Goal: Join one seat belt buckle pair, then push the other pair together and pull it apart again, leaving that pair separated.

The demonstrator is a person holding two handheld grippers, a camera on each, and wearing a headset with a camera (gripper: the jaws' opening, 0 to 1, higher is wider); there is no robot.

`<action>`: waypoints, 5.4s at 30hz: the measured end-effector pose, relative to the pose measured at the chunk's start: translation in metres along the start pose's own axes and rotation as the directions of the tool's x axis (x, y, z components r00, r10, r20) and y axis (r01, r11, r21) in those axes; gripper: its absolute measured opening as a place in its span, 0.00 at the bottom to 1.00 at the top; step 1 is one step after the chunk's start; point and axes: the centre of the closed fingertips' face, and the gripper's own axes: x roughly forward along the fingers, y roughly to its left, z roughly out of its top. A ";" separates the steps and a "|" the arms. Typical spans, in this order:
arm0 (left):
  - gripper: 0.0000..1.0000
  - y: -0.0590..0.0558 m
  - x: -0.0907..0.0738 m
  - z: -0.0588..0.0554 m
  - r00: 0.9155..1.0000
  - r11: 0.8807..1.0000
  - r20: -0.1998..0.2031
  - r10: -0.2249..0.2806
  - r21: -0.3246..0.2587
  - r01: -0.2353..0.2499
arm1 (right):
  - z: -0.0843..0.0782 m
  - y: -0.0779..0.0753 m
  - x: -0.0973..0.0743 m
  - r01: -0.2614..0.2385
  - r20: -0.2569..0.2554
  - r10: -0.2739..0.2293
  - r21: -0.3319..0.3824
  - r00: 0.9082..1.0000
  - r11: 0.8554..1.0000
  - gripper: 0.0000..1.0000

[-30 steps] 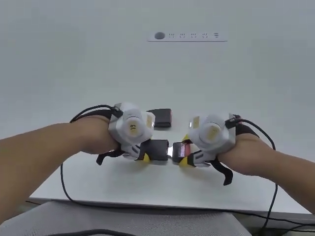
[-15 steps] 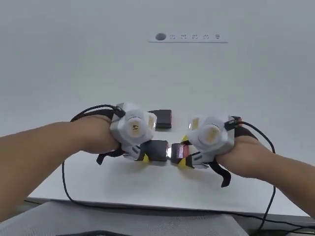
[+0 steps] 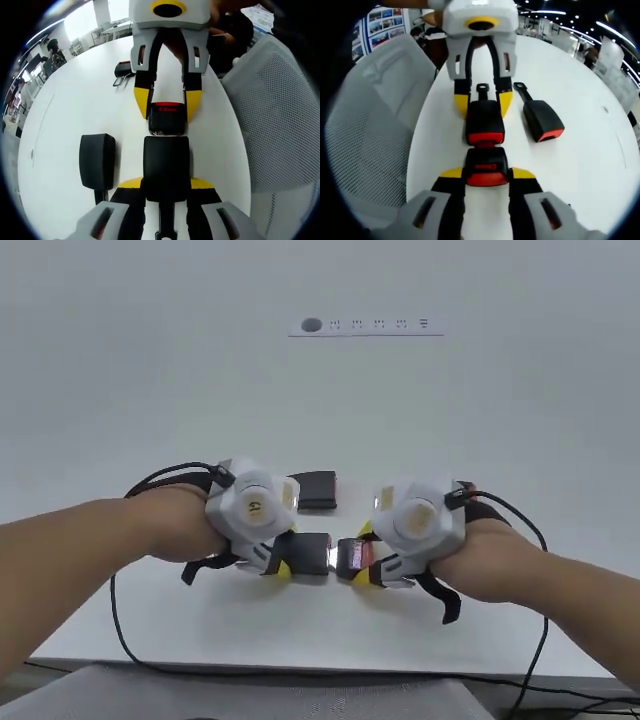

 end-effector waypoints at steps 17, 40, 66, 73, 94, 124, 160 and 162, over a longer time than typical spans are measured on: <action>0.33 0.000 0.001 0.000 1.000 1.000 -0.016 0.009 -0.012 -0.009 | 0.002 -0.001 0.000 -0.025 0.000 0.025 -0.007 1.000 1.000 0.33; 0.38 0.005 -0.015 -0.001 0.997 0.997 0.002 0.078 -0.027 -0.078 | 0.009 0.000 -0.010 0.014 0.017 -0.014 -0.012 1.000 1.000 0.41; 0.49 0.081 -0.034 0.015 0.975 0.974 0.104 0.194 -0.137 -0.179 | -0.035 -0.067 -0.065 0.111 -0.047 -0.112 -0.021 0.993 0.994 0.40; 0.49 0.094 -0.025 0.012 0.981 0.978 0.079 0.177 -0.124 -0.166 | -0.074 -0.086 -0.073 0.122 -0.102 -0.121 0.005 0.987 0.992 0.41; 0.37 0.090 -0.006 0.007 0.998 0.995 0.042 0.055 -0.086 -0.051 | -0.105 -0.096 -0.088 0.101 -0.143 -0.096 0.025 0.985 0.995 0.34; 0.32 0.090 -0.003 0.006 0.999 0.997 0.012 0.043 -0.061 -0.043 | -0.037 -0.092 -0.034 0.063 -0.093 -0.069 -0.060 0.993 0.996 0.33; 0.31 0.091 -0.001 0.005 0.999 0.999 -0.032 0.026 -0.021 -0.026 | -0.004 -0.097 -0.009 0.036 -0.072 -0.041 -0.071 0.997 0.997 0.30; 0.31 0.090 -0.001 0.005 0.999 0.999 -0.029 0.025 -0.022 -0.026 | -0.004 -0.097 -0.008 0.033 -0.074 -0.038 -0.072 0.997 0.997 0.30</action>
